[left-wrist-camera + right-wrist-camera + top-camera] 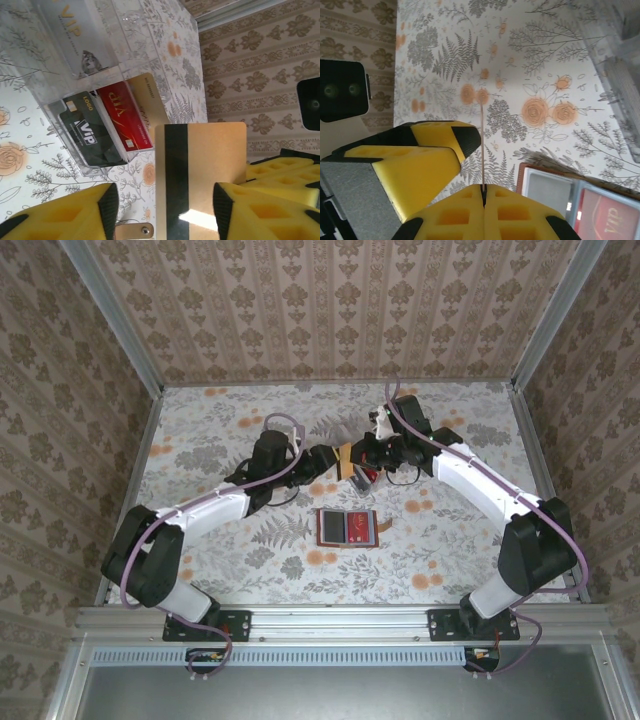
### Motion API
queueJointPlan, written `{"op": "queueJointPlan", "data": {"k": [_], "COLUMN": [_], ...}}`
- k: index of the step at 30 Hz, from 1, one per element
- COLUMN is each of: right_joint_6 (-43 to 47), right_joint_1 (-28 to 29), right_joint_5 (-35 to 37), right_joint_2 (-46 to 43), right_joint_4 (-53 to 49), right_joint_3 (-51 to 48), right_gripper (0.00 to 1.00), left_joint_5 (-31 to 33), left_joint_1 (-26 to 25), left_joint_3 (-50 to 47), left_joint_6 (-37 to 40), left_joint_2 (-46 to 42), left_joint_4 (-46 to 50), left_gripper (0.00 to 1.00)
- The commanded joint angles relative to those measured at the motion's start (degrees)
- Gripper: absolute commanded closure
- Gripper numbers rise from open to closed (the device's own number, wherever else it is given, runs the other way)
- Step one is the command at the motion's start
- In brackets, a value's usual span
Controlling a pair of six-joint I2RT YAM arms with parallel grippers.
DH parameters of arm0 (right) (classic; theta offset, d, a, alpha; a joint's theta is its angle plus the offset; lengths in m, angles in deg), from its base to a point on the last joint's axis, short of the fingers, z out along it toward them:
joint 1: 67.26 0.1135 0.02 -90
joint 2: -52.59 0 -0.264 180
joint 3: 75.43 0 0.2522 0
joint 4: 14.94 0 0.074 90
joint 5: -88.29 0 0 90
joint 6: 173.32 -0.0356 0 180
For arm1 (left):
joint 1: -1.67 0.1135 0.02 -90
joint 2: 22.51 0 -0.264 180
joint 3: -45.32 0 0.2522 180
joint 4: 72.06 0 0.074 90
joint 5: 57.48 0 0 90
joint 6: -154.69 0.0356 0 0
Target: Put the credit cards into the card holder
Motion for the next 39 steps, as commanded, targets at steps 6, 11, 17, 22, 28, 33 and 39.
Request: {"op": "queueJointPlan", "data": {"k": [6, 11, 17, 22, 28, 33, 39], "right_joint_6": [-4.09, -4.88, -5.27, -5.90, -4.68, 1.22, 1.46], "right_joint_1": [-0.27, -0.32, -0.31, -0.27, -0.32, 0.34, 2.68], "right_joint_5": [-4.63, -5.14, -6.83, -7.70, -4.74, 10.15, 18.38], "right_joint_2": [0.11, 0.50, 0.96, 1.36, 0.49, -3.61, -9.41], "right_joint_4": [6.49, 7.77, 8.94, 9.73, 6.71, -3.18, -1.75], "right_joint_3": [-2.51, -3.21, -3.01, -3.11, -3.14, -6.23, -19.56], "right_gripper": [0.92, 0.91, 0.86, 0.87, 0.93, 0.94, 0.94], "left_joint_5": [-2.39, -2.42, -2.51, -2.56, -2.31, 2.18, 9.92], "left_joint_1": [0.39, 0.39, 0.30, 0.30, 0.33, 0.00, -2.11], "left_joint_3": [0.95, 0.95, 1.04, 0.91, 1.04, 1.33, -1.39], "left_joint_6": [-2.73, -2.82, -2.71, -2.56, -1.62, 5.36, 12.57], "left_joint_2": [1.01, 1.00, 1.30, 1.36, 1.42, -1.31, -3.68], "left_joint_4": [-5.07, -5.27, -5.36, -5.27, -3.67, 10.79, 26.27], "left_gripper": [0.57, 0.65, 0.73, 0.74, 0.70, 0.50, 0.42]}}
